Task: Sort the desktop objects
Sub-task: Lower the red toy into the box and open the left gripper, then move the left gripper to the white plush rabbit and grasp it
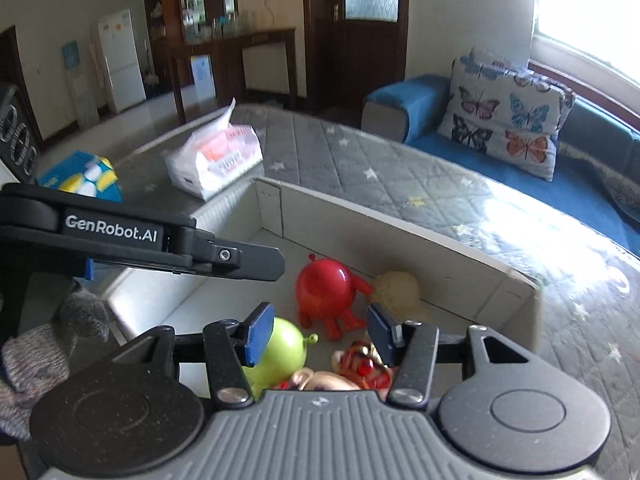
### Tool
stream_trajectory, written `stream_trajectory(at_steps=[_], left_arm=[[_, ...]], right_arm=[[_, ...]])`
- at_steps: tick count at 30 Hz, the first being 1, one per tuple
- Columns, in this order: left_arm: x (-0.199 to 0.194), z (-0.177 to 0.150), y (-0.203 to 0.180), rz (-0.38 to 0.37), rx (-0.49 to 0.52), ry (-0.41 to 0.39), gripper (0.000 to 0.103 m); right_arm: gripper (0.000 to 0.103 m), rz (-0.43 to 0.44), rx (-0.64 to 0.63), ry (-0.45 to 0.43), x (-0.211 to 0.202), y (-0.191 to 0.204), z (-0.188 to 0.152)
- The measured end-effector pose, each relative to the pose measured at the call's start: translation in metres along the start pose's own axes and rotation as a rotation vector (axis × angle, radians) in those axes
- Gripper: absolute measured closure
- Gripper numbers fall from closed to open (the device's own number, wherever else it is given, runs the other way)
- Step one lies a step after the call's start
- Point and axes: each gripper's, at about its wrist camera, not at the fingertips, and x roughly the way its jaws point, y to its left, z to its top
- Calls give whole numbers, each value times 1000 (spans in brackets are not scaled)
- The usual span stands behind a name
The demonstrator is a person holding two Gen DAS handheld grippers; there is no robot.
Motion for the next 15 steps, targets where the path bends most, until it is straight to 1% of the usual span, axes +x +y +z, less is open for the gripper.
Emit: stream_trajectory(at_steps=[3, 4, 5, 9, 12, 14, 15], left_arm=[[-16, -11, -9, -11, 20, -20, 64], [-21, -15, -11, -16, 30, -25, 64], [-25, -20, -13, -20, 38, -27, 64], [-41, -39, -22, -24, 73, -36, 64], [-52, -56, -24, -27, 97, -45, 64], [-56, -68, -22, -28, 105, -38, 64], [-58, -74, -21, -28, 106, -31, 64]], right_arm=[[50, -10, -7, -45, -27, 4, -12], [48, -13, -9, -61, -36, 5, -17], [43, -12, -8, -75, -44, 7, -22], [42, -31, -6, -114, -72, 11, -46], [41, -56, -5, -125, -87, 14, -67], [38, -76, -5, -119, -92, 15, -81], [38, -84, -7, -112, -93, 16, -88]])
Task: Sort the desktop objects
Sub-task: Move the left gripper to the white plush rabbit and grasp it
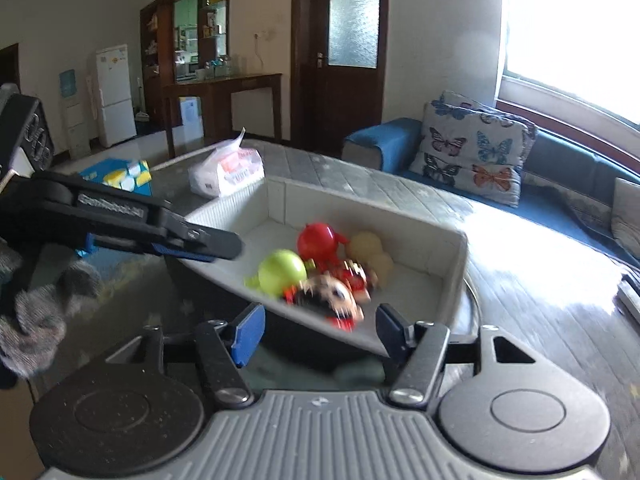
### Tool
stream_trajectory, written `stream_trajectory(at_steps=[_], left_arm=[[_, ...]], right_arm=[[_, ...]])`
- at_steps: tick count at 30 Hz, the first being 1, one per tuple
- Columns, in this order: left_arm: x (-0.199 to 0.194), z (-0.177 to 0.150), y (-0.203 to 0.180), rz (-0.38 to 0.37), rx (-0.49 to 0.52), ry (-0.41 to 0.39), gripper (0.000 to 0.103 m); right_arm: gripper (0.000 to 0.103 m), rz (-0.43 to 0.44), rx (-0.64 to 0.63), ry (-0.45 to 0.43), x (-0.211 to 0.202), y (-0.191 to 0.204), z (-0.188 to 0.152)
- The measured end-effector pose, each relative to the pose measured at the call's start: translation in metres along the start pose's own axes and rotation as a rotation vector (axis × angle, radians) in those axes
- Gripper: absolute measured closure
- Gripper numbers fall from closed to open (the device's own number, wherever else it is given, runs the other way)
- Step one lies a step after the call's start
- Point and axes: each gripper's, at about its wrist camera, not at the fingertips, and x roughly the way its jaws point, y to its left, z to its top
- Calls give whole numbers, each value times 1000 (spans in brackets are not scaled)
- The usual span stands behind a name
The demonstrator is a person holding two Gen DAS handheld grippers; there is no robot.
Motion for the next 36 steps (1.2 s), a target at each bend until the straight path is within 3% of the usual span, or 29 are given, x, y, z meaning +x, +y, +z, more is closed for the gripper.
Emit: stream_trajectory(at_steps=[13, 31, 36], left_arm=[[20, -35, 2, -10, -4, 112, 64], [30, -45, -11, -111, -32, 184, 64], [48, -46, -3, -50, -85, 236, 64]], right_arm=[[34, -55, 58, 94, 21, -17, -46], [33, 55, -13, 117, -12, 21, -66], [33, 54, -32, 104, -13, 24, -63]])
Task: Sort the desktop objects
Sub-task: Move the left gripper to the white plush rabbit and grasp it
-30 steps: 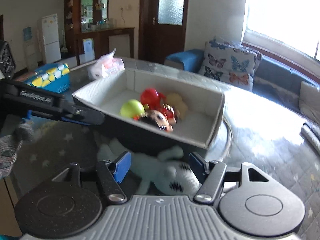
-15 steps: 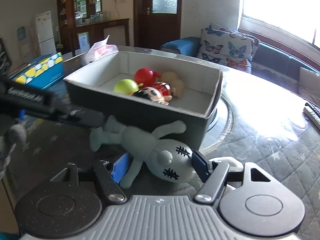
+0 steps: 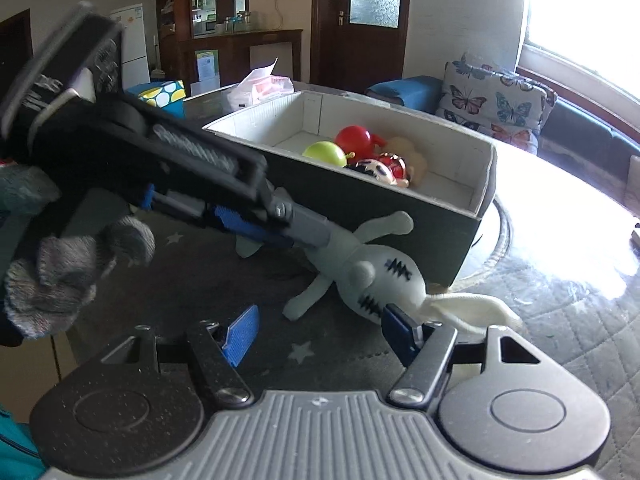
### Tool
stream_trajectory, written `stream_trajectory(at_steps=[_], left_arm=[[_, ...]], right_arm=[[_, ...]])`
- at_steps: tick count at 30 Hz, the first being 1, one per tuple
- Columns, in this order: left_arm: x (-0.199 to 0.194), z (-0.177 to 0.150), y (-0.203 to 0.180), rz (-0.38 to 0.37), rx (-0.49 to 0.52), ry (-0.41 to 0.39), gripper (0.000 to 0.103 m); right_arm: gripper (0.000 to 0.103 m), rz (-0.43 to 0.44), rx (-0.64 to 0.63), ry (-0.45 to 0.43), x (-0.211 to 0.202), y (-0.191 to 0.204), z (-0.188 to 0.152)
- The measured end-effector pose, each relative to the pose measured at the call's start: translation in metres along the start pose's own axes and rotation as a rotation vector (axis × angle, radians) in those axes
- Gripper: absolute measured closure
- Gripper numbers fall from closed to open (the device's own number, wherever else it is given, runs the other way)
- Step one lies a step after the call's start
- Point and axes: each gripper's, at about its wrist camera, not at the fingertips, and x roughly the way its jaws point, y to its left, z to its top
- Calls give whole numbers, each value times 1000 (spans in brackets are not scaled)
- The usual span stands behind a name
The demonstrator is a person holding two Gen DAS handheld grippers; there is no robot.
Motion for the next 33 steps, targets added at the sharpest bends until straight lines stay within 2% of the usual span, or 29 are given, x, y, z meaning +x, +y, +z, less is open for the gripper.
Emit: stream_trajectory(at_steps=[2, 5, 12, 21, 25, 28, 33], left_arm=[[5, 0, 9, 12, -41, 18, 66], [2, -1, 13, -4, -47, 13, 66], [-1, 1, 15, -37, -66, -16, 66], [1, 5, 20, -50, -156, -47, 66], [5, 8, 22, -41, -191, -55, 65], [9, 10, 23, -30, -212, -51, 65], [16, 13, 25, -22, -250, -40, 66]], right_arm=[[33, -15, 11, -19, -3, -6, 4], [33, -39, 34, -31, -3, -20, 9], [33, -55, 42, 5, 24, -39, 15], [33, 13, -2, 37, 29, -18, 3], [33, -6, -40, 31, 30, -10, 6], [36, -21, -16, 24, 35, -15, 12], [45, -17, 13, 43, 46, -19, 14]])
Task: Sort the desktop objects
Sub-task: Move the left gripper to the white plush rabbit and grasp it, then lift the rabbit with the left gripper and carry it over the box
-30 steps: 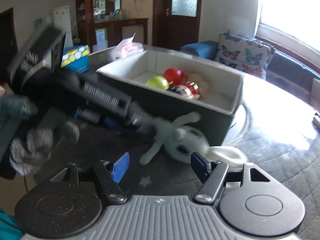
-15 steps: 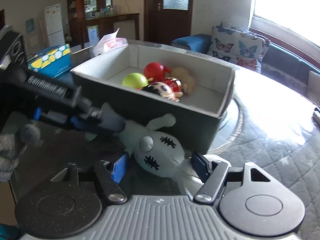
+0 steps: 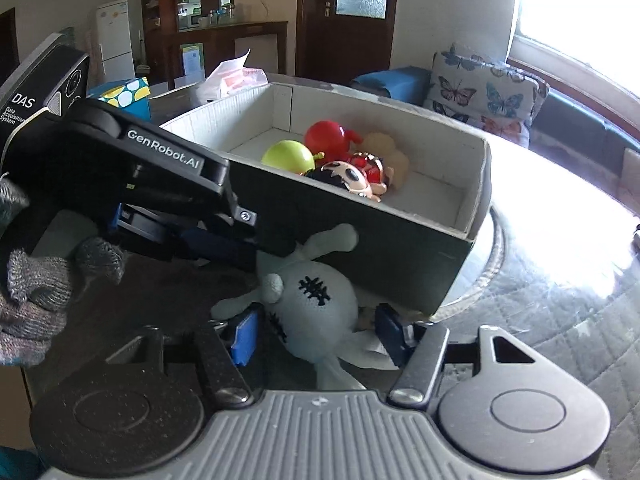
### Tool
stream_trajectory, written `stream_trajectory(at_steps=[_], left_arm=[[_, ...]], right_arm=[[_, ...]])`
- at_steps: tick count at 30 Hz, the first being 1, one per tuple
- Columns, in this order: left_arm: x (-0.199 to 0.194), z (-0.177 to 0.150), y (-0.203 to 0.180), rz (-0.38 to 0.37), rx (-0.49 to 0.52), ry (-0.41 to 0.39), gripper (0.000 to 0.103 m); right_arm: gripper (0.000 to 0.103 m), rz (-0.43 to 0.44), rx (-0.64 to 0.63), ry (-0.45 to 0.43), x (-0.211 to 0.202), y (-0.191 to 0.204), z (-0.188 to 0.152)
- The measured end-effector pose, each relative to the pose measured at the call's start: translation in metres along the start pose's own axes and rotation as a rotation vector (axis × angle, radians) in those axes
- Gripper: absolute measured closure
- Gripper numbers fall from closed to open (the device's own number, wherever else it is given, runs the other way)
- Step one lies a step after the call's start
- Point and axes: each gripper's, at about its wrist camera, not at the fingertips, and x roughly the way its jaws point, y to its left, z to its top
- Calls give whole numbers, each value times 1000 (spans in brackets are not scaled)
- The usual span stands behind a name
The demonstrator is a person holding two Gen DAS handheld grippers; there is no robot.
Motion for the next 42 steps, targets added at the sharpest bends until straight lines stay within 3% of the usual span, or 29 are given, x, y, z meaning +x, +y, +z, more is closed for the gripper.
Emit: stream_trajectory(at_steps=[5, 12, 21, 31, 42], left_arm=[[0, -3, 2, -14, 22, -6, 70], [-22, -13, -7, -61, 63, -24, 73], [-46, 5, -51, -142, 176, -126, 74], [-6, 58, -81, -118, 216, -155, 75], [46, 91, -71, -61, 205, -140, 75]], right_arm=[[56, -15, -28, -7, -6, 9, -5], [57, -10, -36, -47, -30, 16, -8], [57, -52, -21, -197, -64, 11, 18], [58, -114, 56, -230, -24, -27, 65], [55, -146, 128, -167, 32, -65, 87]])
